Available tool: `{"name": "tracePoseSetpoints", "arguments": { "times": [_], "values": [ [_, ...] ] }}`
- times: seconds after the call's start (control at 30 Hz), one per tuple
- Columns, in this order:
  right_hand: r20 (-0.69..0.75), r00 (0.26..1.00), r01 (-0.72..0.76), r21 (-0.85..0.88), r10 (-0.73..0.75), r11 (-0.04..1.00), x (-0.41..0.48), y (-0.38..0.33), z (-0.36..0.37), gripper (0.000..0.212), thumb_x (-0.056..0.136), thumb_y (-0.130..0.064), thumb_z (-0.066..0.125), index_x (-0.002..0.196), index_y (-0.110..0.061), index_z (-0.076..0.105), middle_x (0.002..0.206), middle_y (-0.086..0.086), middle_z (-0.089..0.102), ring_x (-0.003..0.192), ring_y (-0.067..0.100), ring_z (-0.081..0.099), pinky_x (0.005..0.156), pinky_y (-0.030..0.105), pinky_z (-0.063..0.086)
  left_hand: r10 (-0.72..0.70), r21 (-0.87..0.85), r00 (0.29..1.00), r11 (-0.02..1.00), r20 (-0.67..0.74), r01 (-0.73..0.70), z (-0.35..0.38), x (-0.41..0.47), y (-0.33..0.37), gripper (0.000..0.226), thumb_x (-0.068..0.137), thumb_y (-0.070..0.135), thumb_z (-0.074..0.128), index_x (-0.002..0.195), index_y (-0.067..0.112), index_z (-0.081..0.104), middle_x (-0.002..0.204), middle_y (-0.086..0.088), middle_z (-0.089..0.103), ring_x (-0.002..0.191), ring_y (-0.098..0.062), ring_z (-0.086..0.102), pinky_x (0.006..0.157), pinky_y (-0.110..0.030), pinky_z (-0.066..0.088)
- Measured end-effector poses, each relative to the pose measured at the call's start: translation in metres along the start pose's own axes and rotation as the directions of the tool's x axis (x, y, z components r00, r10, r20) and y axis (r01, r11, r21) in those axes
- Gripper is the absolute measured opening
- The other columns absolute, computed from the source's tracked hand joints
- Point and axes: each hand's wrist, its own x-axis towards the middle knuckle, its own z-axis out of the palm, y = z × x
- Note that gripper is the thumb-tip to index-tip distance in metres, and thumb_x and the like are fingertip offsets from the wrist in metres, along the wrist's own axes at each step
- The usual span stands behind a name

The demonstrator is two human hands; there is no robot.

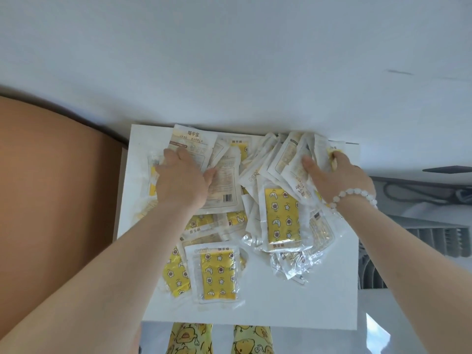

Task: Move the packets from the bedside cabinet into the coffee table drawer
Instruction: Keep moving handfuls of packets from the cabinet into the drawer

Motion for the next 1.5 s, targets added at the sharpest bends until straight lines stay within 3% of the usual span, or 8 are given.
{"name": "tracePoseSetpoints", "arguments": {
  "times": [0.13,0.37,0.57,0.73,0.9,1.13,1.3,1.5],
  "values": [
    [-0.002,0.999,0.045,-0.046,-0.045,0.998,0.003,0.006,-0.003,0.078,0.084,-0.075,0.026,0.142,-0.025,0.034,0.124,0.014,0.057,0.112,0.036,0.055,0.080,0.037,0.042,0.056,0.054,0.998,0.997,0.014,-0.056,-0.007,0.003,0.000,0.059,0.094,0.037,0.050,0.135,0.000,0.028,0.127,-0.019,0.037,0.107,-0.039,0.050,0.067,-0.034,0.039],
    [0.043,0.998,0.050,0.003,-0.050,0.999,0.004,0.013,-0.008,0.069,0.088,-0.068,0.030,0.146,-0.030,0.027,0.133,0.010,0.052,0.119,0.035,0.051,0.091,0.039,0.043,0.094,0.052,0.994,0.994,0.060,-0.097,-0.009,-0.002,0.005,0.068,0.086,0.023,0.062,0.139,0.003,0.024,0.124,-0.013,0.034,0.106,-0.036,0.049,0.068,-0.032,0.038],
    [0.092,0.994,0.058,-0.065,-0.052,0.996,0.006,0.005,-0.014,0.069,0.082,-0.046,0.058,0.142,-0.024,0.031,0.109,0.008,0.058,0.099,0.030,0.055,0.076,0.030,0.040,0.150,0.097,0.988,0.983,0.047,-0.154,-0.008,-0.001,0.000,0.052,0.096,0.025,0.045,0.139,0.002,0.027,0.123,-0.013,0.036,0.098,-0.034,0.054,0.064,-0.032,0.038],
    [0.089,0.994,0.065,-0.094,-0.056,0.993,0.003,0.005,-0.011,0.062,0.085,-0.029,0.056,0.140,-0.020,0.030,0.096,0.009,0.053,0.085,0.029,0.052,0.071,0.030,0.041,0.231,0.164,0.971,0.957,0.062,-0.238,-0.006,-0.003,-0.003,0.048,0.098,0.018,0.044,0.141,0.004,0.027,0.120,-0.012,0.038,0.075,-0.023,0.044,0.060,-0.029,0.038],
    [0.074,0.995,0.059,0.033,-0.061,0.998,-0.001,0.013,-0.009,0.054,0.089,-0.017,0.044,0.140,-0.031,0.032,0.092,0.009,0.054,0.079,0.031,0.054,0.069,0.033,0.047,0.298,0.114,0.954,0.948,0.022,-0.298,-0.008,-0.016,-0.007,0.046,0.100,0.028,0.037,0.143,0.012,0.030,0.117,-0.007,0.044,0.081,-0.022,0.050,0.061,-0.031,0.042],
    [0.043,0.995,0.080,0.169,-0.088,0.982,-0.035,0.031,-0.010,0.047,0.098,-0.020,0.035,0.144,-0.027,0.027,0.108,0.019,0.057,0.091,0.037,0.056,0.073,0.035,0.043,0.382,0.073,0.922,0.923,-0.068,-0.377,-0.011,-0.046,-0.017,0.047,0.102,0.029,0.032,0.148,0.021,0.027,0.136,0.002,0.048,0.115,-0.021,0.047,0.086,-0.029,0.042],
    [0.054,0.996,0.060,0.224,-0.074,0.973,-0.075,0.038,-0.017,0.049,0.100,-0.020,0.032,0.148,-0.019,0.019,0.122,0.020,0.056,0.099,0.038,0.058,0.080,0.039,0.045,0.422,-0.004,0.902,0.906,-0.085,-0.424,-0.039,-0.071,-0.013,0.040,0.102,0.028,0.029,0.140,0.024,0.042,0.113,0.003,0.063,0.103,-0.018,0.053,0.081,-0.027,0.042],
    [0.077,0.995,0.020,0.481,-0.065,0.876,-0.128,0.036,-0.036,0.018,0.101,-0.028,0.029,0.110,-0.017,0.041,0.074,0.009,0.055,0.061,0.025,0.051,0.057,0.031,0.039,0.327,-0.262,0.943,0.906,-0.067,-0.333,-0.075,-0.109,-0.001,0.031,0.103,0.031,0.029,0.087,0.015,0.050,0.065,0.010,0.044,0.066,-0.013,0.045,0.060,-0.023,0.032]
  ]
}}
